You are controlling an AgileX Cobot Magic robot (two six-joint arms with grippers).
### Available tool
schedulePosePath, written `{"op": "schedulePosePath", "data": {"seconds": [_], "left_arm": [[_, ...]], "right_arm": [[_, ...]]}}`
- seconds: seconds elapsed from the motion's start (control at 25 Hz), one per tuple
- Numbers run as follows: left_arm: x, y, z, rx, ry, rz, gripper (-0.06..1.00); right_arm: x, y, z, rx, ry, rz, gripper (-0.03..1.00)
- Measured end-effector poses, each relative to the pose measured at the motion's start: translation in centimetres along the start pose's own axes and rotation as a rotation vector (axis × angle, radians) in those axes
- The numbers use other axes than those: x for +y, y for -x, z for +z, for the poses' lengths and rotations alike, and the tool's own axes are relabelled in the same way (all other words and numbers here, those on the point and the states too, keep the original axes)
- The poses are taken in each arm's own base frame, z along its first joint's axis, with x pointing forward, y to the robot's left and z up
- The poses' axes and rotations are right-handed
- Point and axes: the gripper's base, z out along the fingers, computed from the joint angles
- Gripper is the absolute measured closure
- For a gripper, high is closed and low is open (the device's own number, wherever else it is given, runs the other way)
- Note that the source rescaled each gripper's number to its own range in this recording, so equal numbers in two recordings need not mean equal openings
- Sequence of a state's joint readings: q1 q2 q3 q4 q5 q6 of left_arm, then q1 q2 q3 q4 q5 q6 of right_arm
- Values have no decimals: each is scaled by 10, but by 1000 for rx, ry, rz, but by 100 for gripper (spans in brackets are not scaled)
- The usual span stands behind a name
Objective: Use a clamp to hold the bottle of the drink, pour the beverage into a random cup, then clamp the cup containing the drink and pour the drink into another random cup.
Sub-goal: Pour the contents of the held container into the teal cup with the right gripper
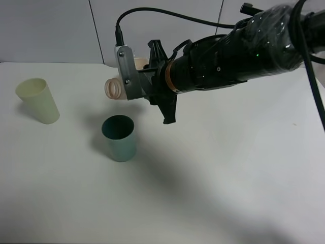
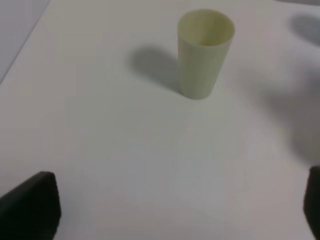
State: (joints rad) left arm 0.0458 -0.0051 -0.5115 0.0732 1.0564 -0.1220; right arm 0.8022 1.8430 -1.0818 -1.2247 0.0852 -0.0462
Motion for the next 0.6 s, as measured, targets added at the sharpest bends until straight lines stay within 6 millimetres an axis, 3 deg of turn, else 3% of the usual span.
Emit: {"op": "schedulePosePath", "data": {"seconds": [0.2,0.6], "left_arm": [[0,0,0,0,0,0,2],[0,0,0,0,0,0,2]], "right_arm": [[3,8,-1,-9,3,-18,97],[3,4,-1,49,2,-43,97]]}}
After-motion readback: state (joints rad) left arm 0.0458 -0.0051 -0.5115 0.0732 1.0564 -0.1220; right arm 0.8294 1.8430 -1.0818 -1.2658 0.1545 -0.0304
